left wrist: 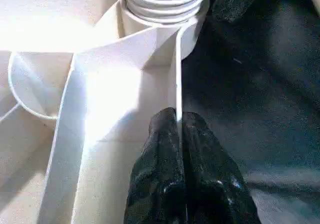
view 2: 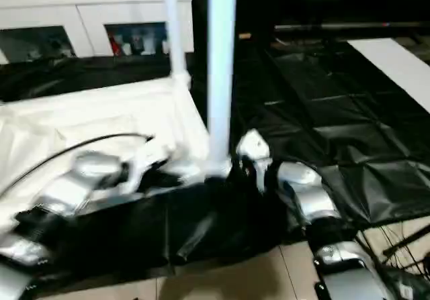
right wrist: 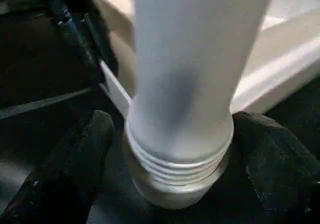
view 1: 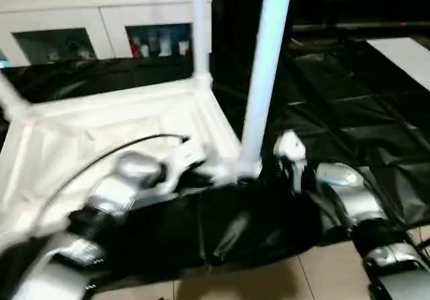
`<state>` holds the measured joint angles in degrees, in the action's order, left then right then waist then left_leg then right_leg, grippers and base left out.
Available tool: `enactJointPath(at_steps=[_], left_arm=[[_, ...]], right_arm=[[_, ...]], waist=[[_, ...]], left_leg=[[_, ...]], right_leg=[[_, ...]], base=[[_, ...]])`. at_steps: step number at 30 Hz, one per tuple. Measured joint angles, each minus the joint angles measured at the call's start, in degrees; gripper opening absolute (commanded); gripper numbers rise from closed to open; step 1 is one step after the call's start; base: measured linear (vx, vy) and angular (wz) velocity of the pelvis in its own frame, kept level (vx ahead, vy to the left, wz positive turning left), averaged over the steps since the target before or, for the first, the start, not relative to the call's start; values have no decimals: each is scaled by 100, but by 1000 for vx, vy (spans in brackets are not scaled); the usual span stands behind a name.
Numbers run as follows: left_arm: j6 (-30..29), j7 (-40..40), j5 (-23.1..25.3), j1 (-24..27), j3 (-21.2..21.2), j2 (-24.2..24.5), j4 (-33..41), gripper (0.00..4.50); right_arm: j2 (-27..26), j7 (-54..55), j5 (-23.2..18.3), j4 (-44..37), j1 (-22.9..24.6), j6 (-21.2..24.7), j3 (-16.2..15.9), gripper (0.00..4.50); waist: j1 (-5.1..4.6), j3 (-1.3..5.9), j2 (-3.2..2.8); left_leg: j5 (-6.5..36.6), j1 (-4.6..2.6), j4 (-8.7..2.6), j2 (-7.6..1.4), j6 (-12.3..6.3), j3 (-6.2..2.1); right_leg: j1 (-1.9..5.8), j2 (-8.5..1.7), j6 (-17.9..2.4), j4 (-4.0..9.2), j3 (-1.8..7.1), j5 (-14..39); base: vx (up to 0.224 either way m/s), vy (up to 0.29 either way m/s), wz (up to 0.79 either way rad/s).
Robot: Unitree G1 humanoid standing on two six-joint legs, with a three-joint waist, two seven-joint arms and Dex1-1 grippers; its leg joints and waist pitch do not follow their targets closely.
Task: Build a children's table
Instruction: Rotate leg to tighten
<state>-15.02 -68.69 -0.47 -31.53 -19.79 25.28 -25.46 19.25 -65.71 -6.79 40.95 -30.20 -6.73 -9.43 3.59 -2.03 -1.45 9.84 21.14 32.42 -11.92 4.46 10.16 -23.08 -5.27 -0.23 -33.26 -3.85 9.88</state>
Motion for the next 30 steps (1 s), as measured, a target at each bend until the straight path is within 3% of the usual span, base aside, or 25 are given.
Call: enactJointPath(at_steps=[12,19,30], left_arm=[[-17,-441,-90,74,-130,194,147,0],[-54,-438,-79,59,-133,180,141,0],[-47,-437,-51,36,-144,156,94,0]], right_arm=[[46,-581,-90,-181,-25,243,-138,408],[-28,-624,-170,-178,-108,319,-125,340],[25,-765,-110,-153,-115,253,-220,269]], waist=[[14,-6,9],[36,-6,9],[82,-5,9]], left_leg=[[17,-8,22,0,32,5],[17,-9,32,0,32,5],[17,-12,53,-1,33,4]], right_leg=[[2,-4,0,-34,11,0],[0,-4,0,-51,12,0],[0,-5,0,-76,18,1]], base=[[0,0,0],[0,0,0],[0,0,0]])
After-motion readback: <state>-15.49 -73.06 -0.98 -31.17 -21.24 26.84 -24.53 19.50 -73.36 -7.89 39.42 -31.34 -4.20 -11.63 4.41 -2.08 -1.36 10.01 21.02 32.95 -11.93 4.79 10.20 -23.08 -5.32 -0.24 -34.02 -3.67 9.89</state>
